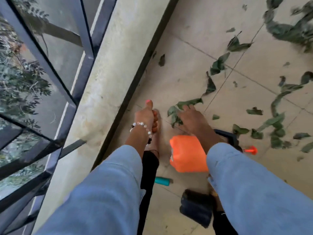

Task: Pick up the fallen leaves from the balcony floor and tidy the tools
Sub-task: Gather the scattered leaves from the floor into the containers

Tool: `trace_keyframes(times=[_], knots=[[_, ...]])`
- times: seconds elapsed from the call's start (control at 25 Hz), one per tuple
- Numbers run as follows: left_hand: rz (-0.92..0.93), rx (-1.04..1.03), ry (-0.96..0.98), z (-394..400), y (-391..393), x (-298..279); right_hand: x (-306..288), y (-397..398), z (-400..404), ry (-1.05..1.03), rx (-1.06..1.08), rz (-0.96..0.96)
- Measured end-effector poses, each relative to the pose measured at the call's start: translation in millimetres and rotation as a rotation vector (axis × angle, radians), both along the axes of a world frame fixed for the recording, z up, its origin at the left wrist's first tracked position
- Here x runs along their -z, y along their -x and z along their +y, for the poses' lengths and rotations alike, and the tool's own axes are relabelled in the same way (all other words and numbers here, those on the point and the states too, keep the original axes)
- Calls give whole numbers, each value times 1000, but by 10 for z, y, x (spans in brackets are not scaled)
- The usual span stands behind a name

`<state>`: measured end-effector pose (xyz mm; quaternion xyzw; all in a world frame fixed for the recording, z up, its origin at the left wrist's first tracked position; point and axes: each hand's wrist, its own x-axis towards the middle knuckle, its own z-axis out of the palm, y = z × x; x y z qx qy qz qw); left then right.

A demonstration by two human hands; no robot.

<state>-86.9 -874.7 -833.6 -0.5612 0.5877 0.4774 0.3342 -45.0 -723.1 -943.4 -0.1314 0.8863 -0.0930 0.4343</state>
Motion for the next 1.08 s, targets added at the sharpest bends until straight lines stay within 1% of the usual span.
trace_keyframes(times=[0.08,0.16,0.2,0.28,0.32,0.4,0.44,0.48,0.56,0.6,0.68,0.76,0.8,0.88,0.96,1.0,1.04,1.08], knots=[[-4,-12,-25,33,85,152,124,-52,4,17,-63,75],[-7,-6,-30,62,96,274,184,-85,74,21,-95,98],[-10,-12,-25,69,79,312,192,-87,126,35,-25,108],[-21,-36,-15,57,16,362,168,-70,140,102,243,98],[-23,-56,-7,45,-21,380,125,-36,74,144,336,100],[-24,-105,5,12,-88,381,38,18,-149,225,273,129],[-28,-122,8,-8,-110,385,91,-17,-263,266,193,134],[-30,-131,15,-34,-132,401,99,-20,-350,266,92,109],[-24,-146,39,-86,-154,447,202,-34,-381,241,-119,120],[-19,-154,47,-103,-154,458,235,-23,-354,233,-203,178],[-11,-164,41,-99,-152,467,254,66,-292,213,-249,283],[-10,-138,49,-56,-180,468,216,153,-216,194,-136,285],[-11,-121,56,-32,-202,463,182,192,-191,220,-39,296],[-8,-102,63,8,-226,463,69,213,-120,169,68,333],[-13,-100,65,47,-227,445,-10,174,-70,11,140,291],[-17,-98,67,64,-218,431,-46,125,-37,-69,171,221],[-18,-101,67,73,-208,431,-39,70,-4,-139,165,173],[-16,-101,65,80,-201,434,-22,17,29,-163,165,150]])
